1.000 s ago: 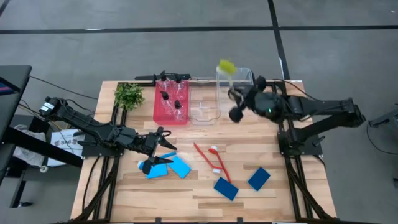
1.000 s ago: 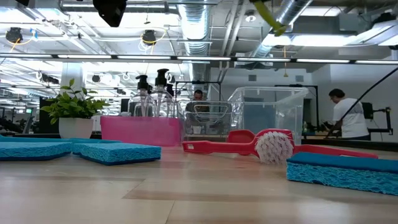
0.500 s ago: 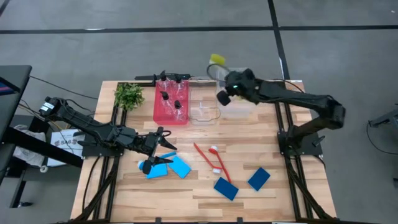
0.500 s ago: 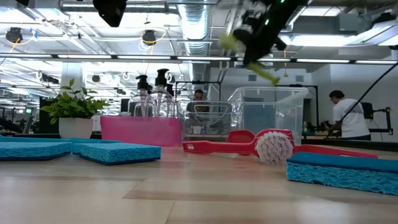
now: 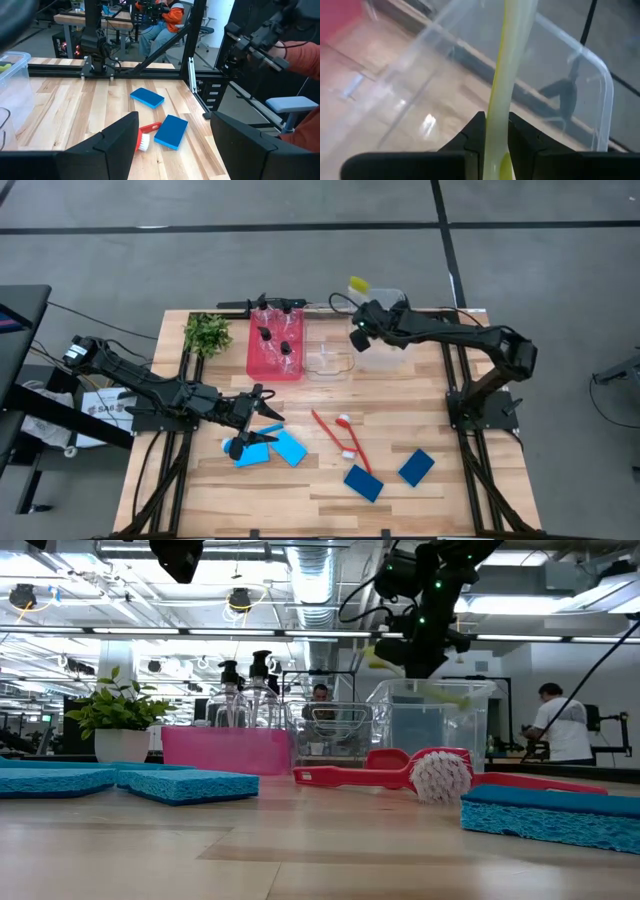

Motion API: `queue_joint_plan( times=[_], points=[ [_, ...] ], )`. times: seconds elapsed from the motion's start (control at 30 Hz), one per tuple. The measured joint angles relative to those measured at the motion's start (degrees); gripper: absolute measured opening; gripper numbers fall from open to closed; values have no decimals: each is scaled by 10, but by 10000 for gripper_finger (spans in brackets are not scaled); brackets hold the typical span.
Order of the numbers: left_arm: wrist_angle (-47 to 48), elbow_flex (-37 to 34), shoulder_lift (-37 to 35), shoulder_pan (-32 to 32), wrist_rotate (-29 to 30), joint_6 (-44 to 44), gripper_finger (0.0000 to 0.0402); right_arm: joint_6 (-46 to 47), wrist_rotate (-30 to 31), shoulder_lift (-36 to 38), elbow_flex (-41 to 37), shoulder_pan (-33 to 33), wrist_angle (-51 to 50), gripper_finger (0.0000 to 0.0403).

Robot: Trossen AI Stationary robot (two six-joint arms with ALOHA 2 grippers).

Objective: Pick & Place Kitchen Sink Supplies
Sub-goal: Put the green dish brush into the right transparent bin, then put the right red dish brush into the right transparent bin

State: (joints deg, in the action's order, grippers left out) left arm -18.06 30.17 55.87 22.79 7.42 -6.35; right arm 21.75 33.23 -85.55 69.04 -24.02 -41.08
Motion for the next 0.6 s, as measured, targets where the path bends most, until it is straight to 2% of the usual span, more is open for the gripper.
queue_joint_plan(
  times=[0.23,0.6],
  points=[
    [0,0,0,0,0,0,250,18,-2,1,0,-3,-47,70],
    [0,0,0,0,0,-1,250,12,-2,1,0,8,-52,164]
  ],
)
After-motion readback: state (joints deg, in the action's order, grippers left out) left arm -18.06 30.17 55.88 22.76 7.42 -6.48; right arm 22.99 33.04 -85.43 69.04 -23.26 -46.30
